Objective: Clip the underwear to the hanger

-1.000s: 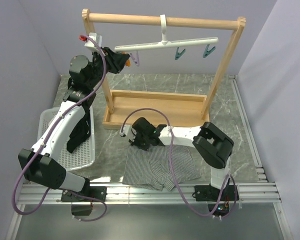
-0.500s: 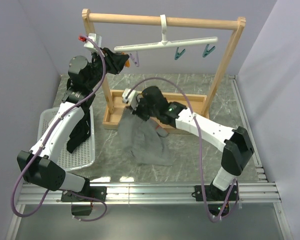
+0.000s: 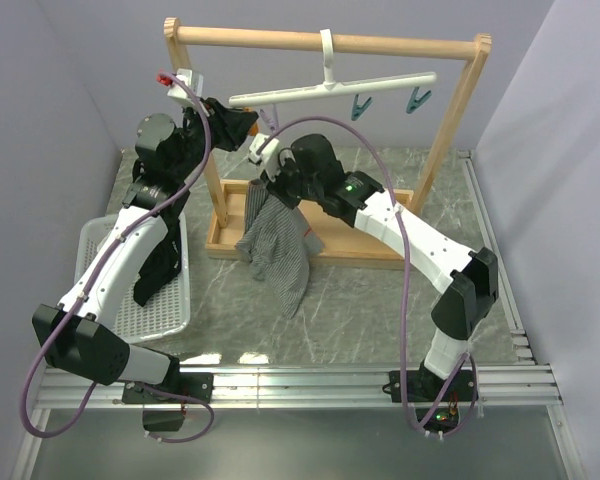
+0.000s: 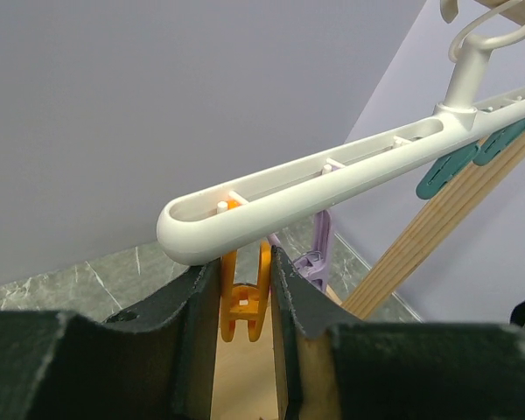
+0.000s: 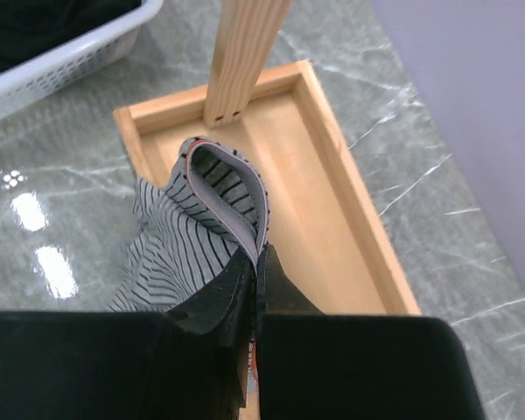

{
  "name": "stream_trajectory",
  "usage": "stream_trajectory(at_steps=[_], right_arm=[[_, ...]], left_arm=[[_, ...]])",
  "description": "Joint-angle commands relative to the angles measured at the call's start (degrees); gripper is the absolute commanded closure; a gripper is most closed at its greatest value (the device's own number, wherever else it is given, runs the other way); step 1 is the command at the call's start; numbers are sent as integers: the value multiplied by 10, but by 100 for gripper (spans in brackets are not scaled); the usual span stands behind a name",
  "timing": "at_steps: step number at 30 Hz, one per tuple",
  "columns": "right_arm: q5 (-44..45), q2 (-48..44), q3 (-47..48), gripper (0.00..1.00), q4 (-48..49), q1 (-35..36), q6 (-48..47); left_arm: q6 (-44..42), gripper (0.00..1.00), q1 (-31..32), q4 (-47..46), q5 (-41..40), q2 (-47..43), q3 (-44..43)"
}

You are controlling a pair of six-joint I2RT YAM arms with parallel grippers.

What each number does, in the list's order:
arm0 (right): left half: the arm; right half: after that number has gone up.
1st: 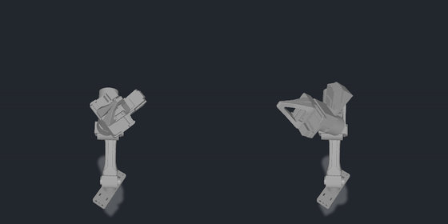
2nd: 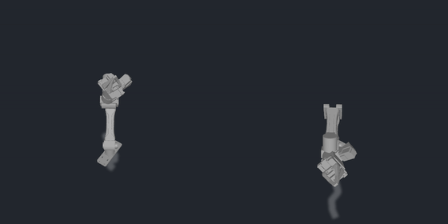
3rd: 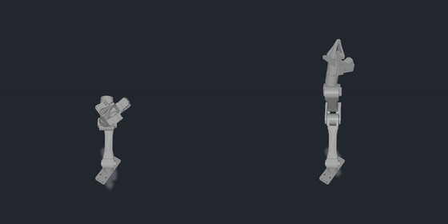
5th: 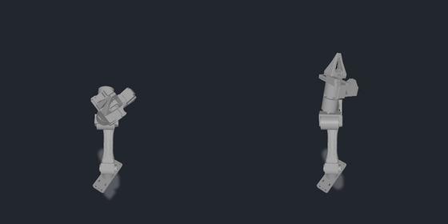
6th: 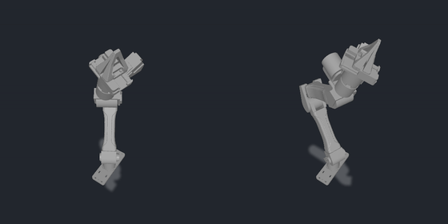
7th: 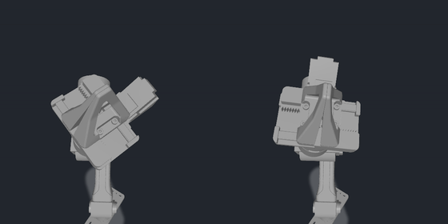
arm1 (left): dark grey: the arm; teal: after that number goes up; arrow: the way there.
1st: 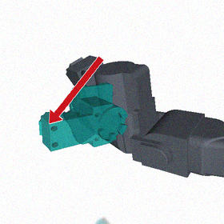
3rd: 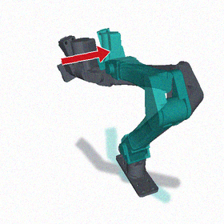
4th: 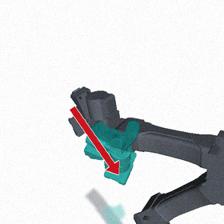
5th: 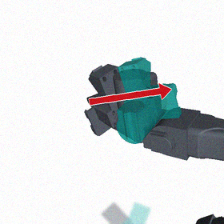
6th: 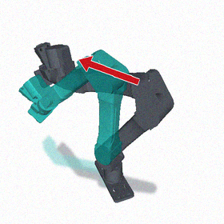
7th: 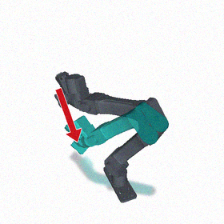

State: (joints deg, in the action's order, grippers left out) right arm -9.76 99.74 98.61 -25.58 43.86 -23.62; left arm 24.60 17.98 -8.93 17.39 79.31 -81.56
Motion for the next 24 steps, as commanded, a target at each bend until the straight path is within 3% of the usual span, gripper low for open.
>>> stream_trajectory(at_steps=[1,24], right_arm=[[14,14,70,100,-10,-11,5],[56,41,171,100,-13,-22,17]], left_arm=[[-9,100,0,1,19,-20,6],[-21,100,0,13,25,-19,11]])
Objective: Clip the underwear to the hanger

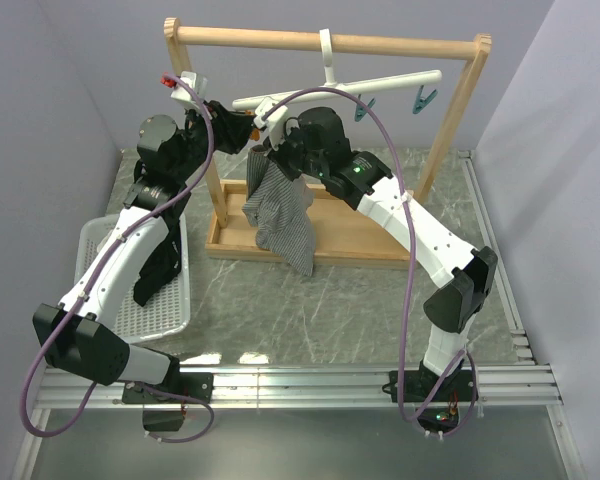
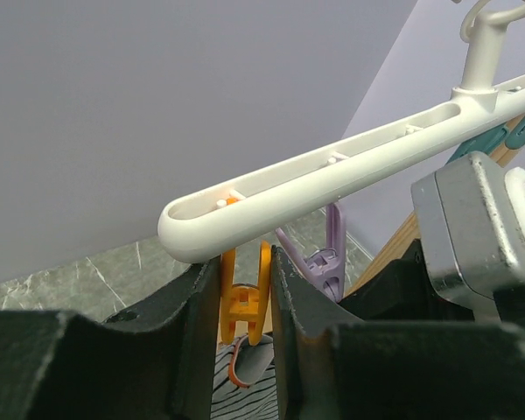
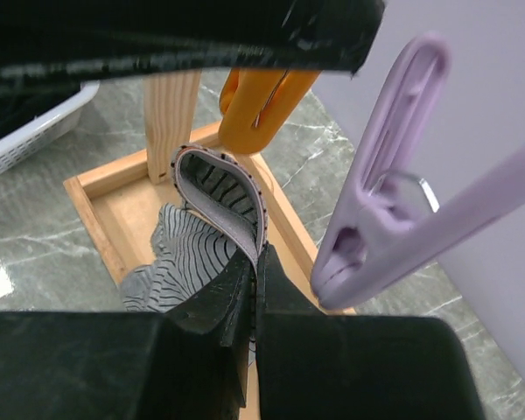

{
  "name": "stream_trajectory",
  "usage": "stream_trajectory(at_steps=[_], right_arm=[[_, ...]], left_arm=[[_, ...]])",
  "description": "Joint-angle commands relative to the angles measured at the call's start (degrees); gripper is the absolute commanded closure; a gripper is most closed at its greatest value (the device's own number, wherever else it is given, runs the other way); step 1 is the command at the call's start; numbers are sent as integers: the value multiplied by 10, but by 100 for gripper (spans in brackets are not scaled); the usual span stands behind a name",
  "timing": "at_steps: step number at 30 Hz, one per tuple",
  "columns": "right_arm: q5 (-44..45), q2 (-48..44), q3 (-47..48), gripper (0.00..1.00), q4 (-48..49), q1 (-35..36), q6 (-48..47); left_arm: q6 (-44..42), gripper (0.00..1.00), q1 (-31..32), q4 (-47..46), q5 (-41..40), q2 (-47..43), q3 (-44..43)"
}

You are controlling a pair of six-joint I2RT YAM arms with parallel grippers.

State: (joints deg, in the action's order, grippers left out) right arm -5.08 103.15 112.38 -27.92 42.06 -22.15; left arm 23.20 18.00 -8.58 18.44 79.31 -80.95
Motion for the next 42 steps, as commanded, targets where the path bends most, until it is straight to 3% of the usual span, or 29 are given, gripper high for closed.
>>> stream_trajectory(at_steps=[1,42], right_arm=[[10,8,35,100,9,-4,1],[-2,-7,62,100,9,-11,11]], left_arm=[[-8,100,0,9,15,-19,6],[-51,100,0,17,11,-14,18]])
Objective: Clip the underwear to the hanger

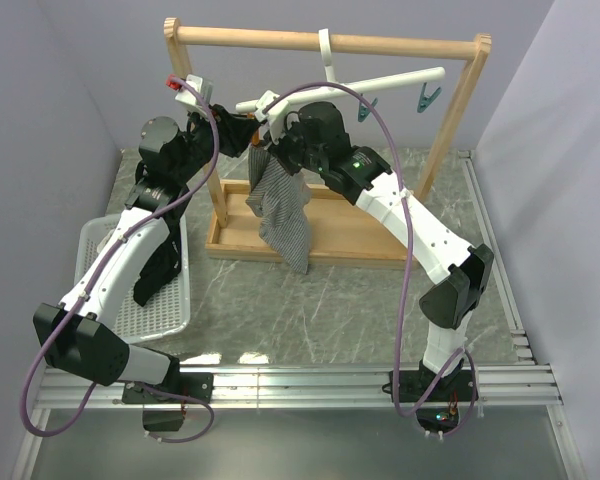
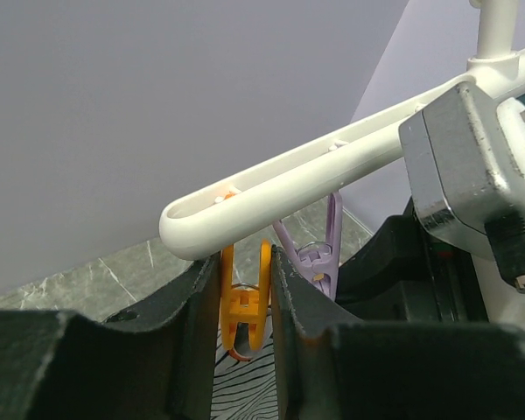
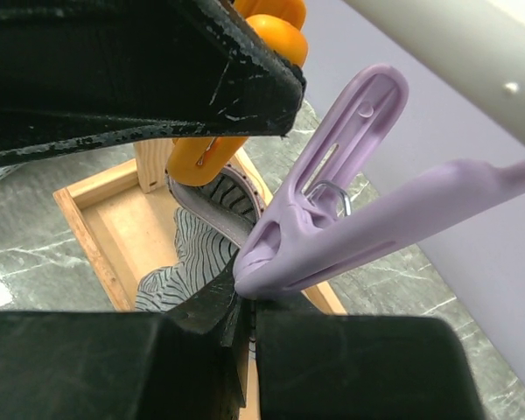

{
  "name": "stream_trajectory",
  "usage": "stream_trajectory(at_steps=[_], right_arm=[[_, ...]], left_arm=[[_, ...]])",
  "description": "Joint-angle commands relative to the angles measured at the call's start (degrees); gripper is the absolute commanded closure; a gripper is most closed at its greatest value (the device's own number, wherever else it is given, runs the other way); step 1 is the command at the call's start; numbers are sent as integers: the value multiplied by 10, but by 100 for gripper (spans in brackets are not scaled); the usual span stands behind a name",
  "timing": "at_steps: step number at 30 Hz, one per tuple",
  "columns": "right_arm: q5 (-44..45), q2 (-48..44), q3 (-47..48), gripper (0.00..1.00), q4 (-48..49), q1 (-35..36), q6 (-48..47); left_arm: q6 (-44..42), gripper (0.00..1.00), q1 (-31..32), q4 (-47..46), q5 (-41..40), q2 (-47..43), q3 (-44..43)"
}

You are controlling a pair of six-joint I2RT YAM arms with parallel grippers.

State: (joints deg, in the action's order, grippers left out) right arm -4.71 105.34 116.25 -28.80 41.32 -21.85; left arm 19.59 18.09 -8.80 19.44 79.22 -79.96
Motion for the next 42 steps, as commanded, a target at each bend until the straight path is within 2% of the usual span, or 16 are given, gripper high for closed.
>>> stream_trajectory(at_steps=[1,15,42], right_arm=[[-8,-32,22,100,19,-4,8],[-17,-51,14,100,21,-4,14],[-20,-47,58,100,24,-3,30]], left_arm=[[-16,100,-1,19,1,-13,8],[-26,100,-1,24,-1,-9,10],[-33,100,-1,23,15,-2,10]])
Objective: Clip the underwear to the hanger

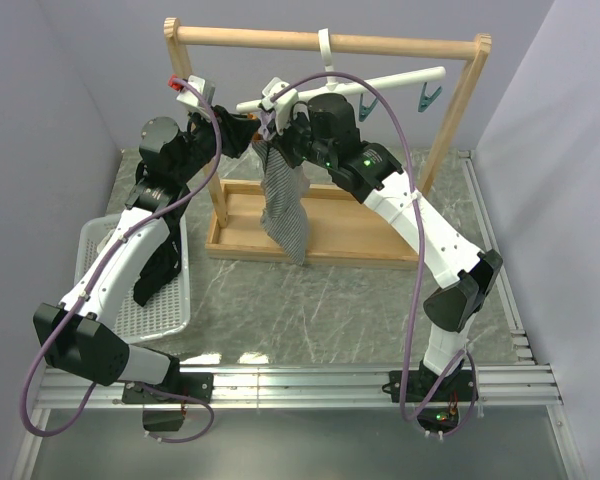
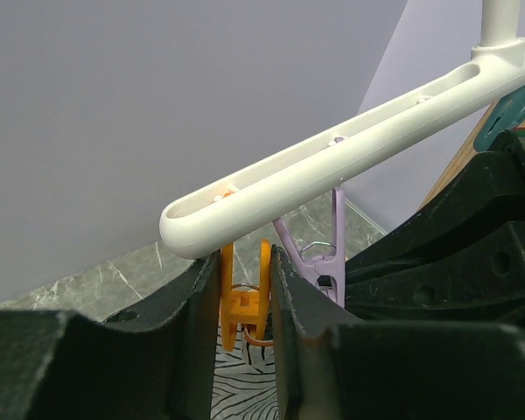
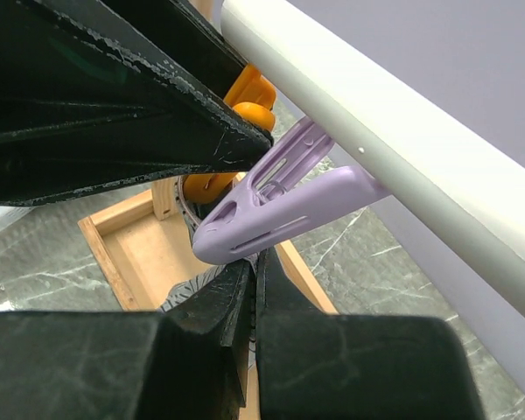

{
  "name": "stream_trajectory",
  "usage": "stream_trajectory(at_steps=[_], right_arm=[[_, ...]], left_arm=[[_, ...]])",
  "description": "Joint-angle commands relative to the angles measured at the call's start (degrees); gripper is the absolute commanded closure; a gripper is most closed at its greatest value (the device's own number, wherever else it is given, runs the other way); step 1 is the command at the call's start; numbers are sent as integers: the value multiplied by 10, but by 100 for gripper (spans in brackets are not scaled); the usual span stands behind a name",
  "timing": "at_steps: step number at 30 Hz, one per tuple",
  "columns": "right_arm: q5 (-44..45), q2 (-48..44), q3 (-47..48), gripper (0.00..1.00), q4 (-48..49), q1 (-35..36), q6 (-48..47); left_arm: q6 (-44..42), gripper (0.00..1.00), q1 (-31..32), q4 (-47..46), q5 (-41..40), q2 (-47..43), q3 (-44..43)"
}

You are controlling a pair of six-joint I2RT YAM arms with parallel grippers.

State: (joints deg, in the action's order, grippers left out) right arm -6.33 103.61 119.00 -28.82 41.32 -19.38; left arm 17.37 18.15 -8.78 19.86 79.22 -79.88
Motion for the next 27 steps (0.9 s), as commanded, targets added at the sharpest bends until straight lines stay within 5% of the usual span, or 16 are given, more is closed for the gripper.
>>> stream_trajectory(at_steps=[1,27], right_arm=[[-4,-31,31,100,25,-2,7],[-1,-20,44,100,32,-3,8]], left_arm=[[-11,100,-2,23,10,-2,9],[-1,74,-1,29,-18,1,-22]])
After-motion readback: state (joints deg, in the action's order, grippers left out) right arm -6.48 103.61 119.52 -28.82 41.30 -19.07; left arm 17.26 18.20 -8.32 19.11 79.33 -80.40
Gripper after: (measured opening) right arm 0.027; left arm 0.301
